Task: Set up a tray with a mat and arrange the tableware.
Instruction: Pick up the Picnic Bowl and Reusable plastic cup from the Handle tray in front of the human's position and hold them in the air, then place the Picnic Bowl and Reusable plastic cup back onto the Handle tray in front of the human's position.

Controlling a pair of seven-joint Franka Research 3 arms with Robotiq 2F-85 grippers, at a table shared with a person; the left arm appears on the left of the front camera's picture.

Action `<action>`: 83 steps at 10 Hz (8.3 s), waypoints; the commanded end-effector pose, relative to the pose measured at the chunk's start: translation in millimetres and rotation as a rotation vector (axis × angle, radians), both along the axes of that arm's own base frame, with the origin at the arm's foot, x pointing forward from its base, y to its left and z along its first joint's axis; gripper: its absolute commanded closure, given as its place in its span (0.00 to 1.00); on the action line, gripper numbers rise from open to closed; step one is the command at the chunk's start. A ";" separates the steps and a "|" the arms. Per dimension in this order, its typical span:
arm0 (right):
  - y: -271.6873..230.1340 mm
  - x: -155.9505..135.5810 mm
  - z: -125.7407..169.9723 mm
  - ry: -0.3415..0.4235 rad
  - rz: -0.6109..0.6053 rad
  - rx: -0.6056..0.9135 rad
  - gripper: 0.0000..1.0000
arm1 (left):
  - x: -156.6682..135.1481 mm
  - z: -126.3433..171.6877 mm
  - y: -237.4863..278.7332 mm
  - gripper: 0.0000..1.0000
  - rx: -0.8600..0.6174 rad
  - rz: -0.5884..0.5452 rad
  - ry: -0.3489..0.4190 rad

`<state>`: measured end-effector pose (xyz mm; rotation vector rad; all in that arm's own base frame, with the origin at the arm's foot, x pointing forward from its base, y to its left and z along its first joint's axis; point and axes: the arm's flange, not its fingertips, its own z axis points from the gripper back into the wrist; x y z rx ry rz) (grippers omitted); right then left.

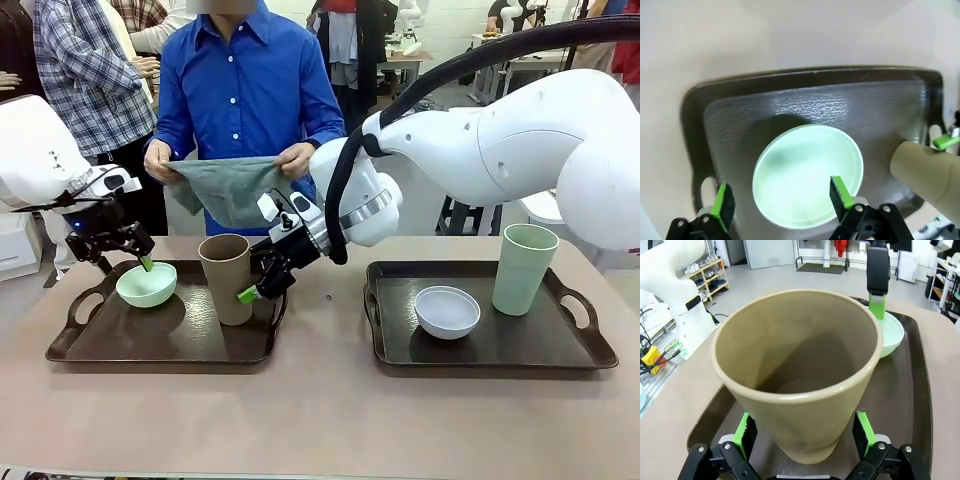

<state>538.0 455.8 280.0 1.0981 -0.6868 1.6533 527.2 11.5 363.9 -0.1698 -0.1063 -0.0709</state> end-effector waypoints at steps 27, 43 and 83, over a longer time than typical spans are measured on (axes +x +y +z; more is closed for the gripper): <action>-0.7 -79.5 113.6 -0.213 0.022 0.049 0.81 | -66.5 95.7 13.8 1.00 0.024 0.011 -0.043; 13.4 -107.6 165.1 -0.270 0.050 0.011 0.81 | -105.6 163.5 16.3 1.00 0.046 0.031 -0.159; -6.6 -11.5 53.5 -0.006 -0.057 0.179 0.17 | -61.4 42.5 17.9 0.96 0.008 0.013 0.039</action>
